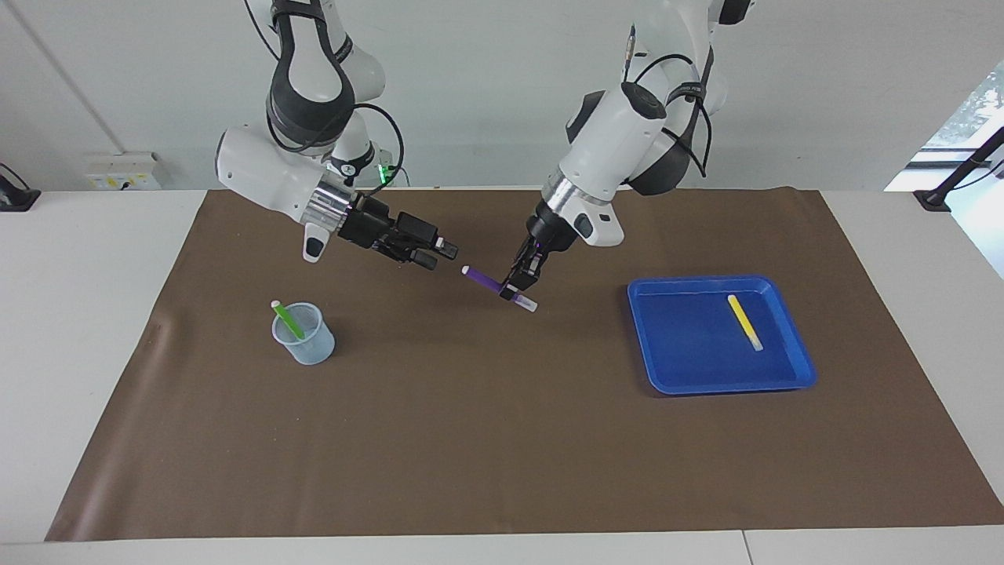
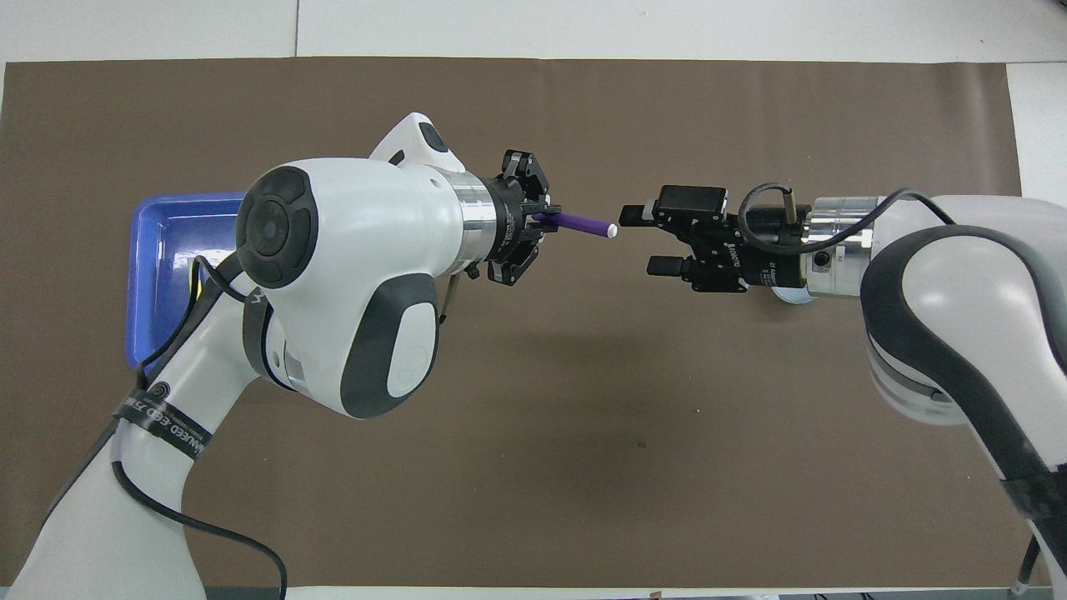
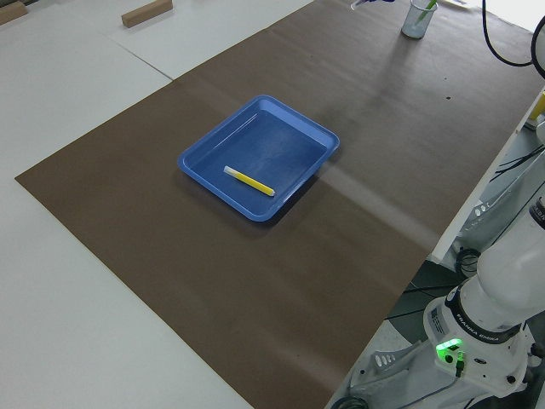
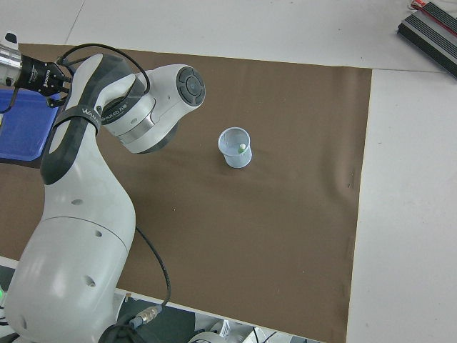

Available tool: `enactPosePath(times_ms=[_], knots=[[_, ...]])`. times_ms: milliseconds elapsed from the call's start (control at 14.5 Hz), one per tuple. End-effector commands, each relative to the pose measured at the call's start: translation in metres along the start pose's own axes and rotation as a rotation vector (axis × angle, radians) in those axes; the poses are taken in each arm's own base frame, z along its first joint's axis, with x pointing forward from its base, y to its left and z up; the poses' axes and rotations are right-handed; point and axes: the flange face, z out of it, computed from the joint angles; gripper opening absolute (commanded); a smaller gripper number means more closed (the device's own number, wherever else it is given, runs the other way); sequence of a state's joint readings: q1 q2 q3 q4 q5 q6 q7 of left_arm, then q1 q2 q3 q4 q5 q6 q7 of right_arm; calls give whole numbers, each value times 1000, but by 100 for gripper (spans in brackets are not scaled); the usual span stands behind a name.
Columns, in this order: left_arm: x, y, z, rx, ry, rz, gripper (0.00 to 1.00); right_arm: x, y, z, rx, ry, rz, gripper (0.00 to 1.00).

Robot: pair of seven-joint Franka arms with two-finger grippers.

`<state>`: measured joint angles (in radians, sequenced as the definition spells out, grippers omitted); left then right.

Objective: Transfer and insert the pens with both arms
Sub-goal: 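Grasp the purple pen with the right gripper from the left gripper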

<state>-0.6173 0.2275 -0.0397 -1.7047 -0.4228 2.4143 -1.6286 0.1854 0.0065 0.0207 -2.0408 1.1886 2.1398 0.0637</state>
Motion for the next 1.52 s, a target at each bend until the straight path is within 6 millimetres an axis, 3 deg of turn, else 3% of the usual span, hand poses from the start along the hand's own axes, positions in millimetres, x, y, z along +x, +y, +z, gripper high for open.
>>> enactPosePath(times_ms=[0,207,551,826,964,1102,1446], knots=[[-10,0,8,-13,-18,-44,0,-4,2,-6,21,18,27,94],[-26,-10,16,0,-26,-30,0,0,1,-7,23,43,31,84],[-32,-14,18,5,-29,-22,0,-7,-3,2,18,31,19,54],[-31,-13,18,4,-29,-21,0,-7,-3,2,17,31,18,50],[-30,-14,19,6,-27,-22,0,-7,-3,1,18,30,20,31],[-31,-14,18,5,-28,-19,0,-7,-3,2,18,29,20,0],[-28,-15,19,8,-24,-12,0,-3,-1,-3,20,25,18,0]])
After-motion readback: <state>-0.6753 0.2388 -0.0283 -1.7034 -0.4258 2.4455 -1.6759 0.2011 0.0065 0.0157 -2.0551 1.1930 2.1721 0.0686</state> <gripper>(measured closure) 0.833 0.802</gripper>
